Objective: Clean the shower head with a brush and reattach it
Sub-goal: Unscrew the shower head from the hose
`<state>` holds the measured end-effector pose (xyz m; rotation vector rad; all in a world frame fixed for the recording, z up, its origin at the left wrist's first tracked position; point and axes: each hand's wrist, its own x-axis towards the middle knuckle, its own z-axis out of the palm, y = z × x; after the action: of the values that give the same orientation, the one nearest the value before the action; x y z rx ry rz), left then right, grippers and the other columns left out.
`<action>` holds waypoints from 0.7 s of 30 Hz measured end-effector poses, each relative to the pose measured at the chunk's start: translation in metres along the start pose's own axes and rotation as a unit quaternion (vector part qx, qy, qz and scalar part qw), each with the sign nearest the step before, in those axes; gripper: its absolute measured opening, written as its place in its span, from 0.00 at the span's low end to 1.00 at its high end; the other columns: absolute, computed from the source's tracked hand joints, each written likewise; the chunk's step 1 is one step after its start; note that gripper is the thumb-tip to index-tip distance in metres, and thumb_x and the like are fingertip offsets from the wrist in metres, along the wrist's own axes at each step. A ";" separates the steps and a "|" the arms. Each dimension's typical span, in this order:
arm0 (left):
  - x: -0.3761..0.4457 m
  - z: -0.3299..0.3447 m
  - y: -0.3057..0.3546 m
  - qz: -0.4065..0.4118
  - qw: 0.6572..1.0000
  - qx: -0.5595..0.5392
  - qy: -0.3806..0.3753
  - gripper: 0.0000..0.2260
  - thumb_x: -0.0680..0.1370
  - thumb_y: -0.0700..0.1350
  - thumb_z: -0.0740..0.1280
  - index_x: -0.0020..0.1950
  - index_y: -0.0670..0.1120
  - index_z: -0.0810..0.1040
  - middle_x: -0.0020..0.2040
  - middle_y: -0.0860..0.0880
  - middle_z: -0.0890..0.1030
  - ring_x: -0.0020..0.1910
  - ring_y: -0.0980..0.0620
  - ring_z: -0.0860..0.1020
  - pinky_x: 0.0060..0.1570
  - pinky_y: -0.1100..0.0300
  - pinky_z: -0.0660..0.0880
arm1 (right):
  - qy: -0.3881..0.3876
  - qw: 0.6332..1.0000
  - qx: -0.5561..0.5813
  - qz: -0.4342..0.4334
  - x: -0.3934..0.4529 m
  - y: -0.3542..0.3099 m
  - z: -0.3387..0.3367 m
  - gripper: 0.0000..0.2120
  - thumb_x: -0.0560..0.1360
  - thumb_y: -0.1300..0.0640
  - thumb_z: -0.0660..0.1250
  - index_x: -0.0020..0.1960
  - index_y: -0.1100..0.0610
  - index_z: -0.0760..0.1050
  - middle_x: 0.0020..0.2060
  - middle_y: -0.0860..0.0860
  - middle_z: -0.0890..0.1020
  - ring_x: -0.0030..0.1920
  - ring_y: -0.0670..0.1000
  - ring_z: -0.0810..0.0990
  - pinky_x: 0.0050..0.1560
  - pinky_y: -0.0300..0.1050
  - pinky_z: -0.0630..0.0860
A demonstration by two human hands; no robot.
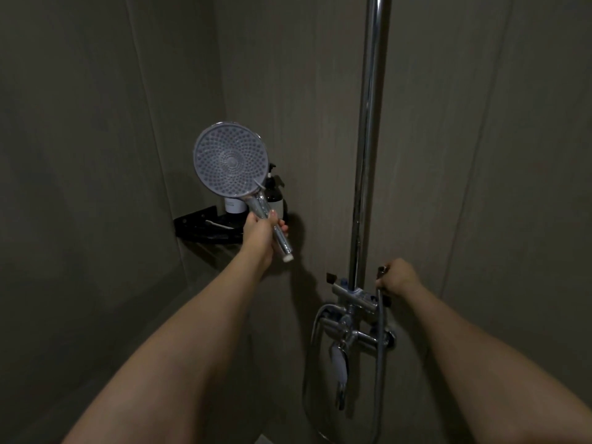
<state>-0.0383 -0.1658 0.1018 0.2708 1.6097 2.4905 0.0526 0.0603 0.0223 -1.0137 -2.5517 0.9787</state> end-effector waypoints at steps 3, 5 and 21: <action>0.006 0.001 -0.004 -0.002 1.000 0.002 0.002 0.15 0.81 0.39 0.57 0.68 0.45 0.65 0.39 0.47 0.72 0.37 0.53 0.72 0.42 0.58 0.73 | -0.001 1.000 0.018 0.010 0.008 0.006 0.007 0.11 0.71 0.66 0.70 0.52 0.70 0.77 0.50 0.63 0.82 0.49 0.57 0.81 0.47 0.45 0.75; 0.009 0.002 -0.007 0.000 1.000 -0.001 0.004 0.16 0.81 0.38 0.57 0.69 0.44 0.64 0.39 0.47 0.72 0.37 0.53 0.72 0.42 0.59 0.72 | -0.012 1.000 0.007 0.008 0.010 0.007 0.011 0.10 0.71 0.66 0.70 0.52 0.69 0.78 0.48 0.61 0.82 0.47 0.55 0.80 0.45 0.44 0.73; 0.021 0.016 -0.016 -0.009 1.000 -0.004 -0.006 0.10 0.81 0.38 0.57 0.60 0.48 0.66 0.39 0.47 0.71 0.37 0.53 0.72 0.42 0.59 0.72 | -0.082 0.988 -0.129 0.003 0.016 0.014 0.018 0.12 0.73 0.61 0.66 0.53 0.67 0.78 0.52 0.59 0.82 0.54 0.57 0.80 0.29 0.38 0.67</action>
<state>-0.0542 -0.1404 0.0950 0.2674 1.5895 2.4766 0.0405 0.0688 -0.0011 -1.0431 -2.8709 0.7762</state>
